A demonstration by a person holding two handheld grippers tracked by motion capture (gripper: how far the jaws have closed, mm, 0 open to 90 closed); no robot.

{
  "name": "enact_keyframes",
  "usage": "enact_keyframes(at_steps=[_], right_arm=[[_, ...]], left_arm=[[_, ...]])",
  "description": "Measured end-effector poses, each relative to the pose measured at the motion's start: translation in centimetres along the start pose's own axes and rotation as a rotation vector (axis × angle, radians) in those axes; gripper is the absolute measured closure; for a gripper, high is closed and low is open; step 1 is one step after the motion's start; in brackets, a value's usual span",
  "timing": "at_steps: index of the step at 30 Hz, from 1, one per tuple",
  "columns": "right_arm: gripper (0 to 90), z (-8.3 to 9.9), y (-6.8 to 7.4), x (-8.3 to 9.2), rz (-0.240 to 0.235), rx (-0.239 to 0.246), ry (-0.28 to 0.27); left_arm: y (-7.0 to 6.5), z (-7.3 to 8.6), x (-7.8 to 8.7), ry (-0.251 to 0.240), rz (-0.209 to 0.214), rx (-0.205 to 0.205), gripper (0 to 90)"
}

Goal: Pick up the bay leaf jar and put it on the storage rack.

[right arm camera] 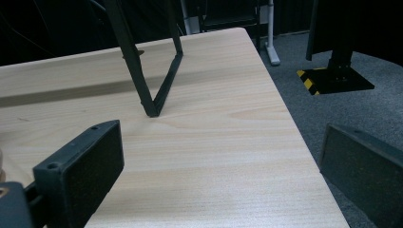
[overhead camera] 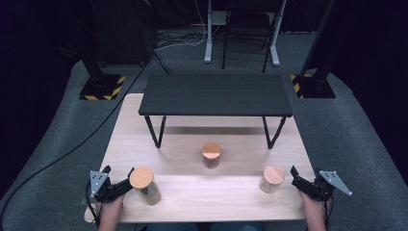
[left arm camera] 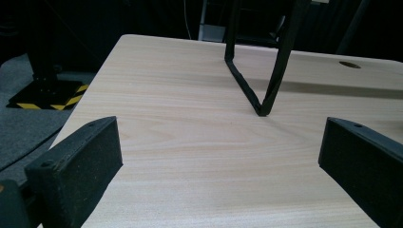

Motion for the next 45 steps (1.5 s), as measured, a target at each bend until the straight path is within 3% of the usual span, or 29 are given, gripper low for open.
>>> enact_keyframes(at_steps=[12, 21, 45], right_arm=[[0.3, 0.0, 0.0, 0.0, -0.002, -0.003, -0.003], [0.3, 0.0, -0.1, 0.0, -0.001, -0.005, -0.006], [0.3, -0.1, -0.1, 0.1, -0.007, -0.01, -0.012]], left_arm=[[0.0, 0.0, 0.0, -0.001, -0.003, -0.009, 0.2], [-0.3, 0.0, 0.1, -0.002, -0.014, -0.045, 0.2], [-0.5, -1.5, 2.0, -0.034, 0.022, -0.066, 0.3]])
Point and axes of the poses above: each handheld gripper's, and its own axes: x roughly backward along the jaws, z roughly out of its underside, y roughly to its left, the point moved 10 cm from there along -x, roughly forward along the jaws, and after that the axes turned 14 degrees about x, right-handed, at the moved point
